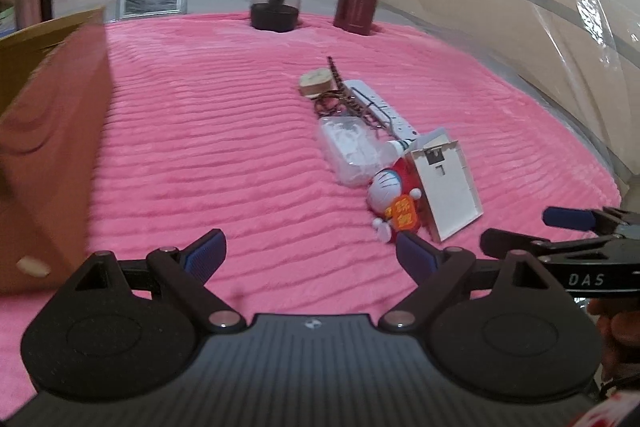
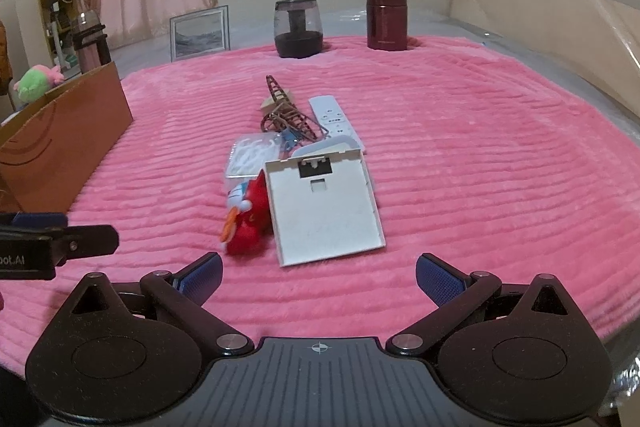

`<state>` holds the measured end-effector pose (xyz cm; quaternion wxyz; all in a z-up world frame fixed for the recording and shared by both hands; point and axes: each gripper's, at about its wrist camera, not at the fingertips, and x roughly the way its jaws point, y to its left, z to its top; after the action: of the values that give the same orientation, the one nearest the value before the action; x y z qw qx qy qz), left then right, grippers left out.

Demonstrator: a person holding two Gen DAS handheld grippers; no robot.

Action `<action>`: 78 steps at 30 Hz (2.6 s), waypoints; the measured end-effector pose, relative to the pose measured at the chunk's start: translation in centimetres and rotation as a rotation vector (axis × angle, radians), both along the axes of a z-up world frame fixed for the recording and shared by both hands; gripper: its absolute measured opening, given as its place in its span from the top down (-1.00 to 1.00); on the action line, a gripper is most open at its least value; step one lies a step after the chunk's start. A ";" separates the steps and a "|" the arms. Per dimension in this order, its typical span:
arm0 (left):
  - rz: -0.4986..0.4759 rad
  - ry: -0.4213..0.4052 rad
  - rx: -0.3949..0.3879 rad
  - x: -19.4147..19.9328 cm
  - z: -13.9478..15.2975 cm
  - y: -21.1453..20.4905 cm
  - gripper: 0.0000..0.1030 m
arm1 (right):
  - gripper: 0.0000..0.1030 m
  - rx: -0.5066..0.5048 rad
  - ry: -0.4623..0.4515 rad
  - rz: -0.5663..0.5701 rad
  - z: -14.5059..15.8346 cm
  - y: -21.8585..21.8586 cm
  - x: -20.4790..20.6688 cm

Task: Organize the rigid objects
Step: 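Grasp the red Doraemon figurine with the left tool while the right tool grasps the white square cover, then carry the figurine and white cover with both tools into the cardboard box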

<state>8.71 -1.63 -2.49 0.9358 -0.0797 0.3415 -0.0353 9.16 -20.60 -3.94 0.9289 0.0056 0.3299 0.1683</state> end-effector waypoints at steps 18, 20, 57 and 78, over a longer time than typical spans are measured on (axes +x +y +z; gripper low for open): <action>-0.079 0.024 -0.015 4.1 -2.3 -0.1 -0.63 | -0.64 -0.116 0.025 0.108 -3.8 1.7 7.4; -0.083 0.025 -0.020 4.2 -2.4 -0.1 -0.63 | -0.64 -0.114 0.020 0.113 -3.8 1.7 7.7; -0.234 0.018 0.032 8.5 -4.6 -6.6 0.27 | -0.61 -0.088 -0.006 -0.043 -2.6 -2.6 6.2; -0.208 -0.069 0.020 3.9 1.9 -2.1 0.33 | -0.61 -0.027 -0.077 0.026 2.0 0.3 3.3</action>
<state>12.56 -3.75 -0.55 0.9390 -0.0334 0.3159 -0.1314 12.46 -20.31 -1.94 0.9386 -0.0177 0.2963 0.1760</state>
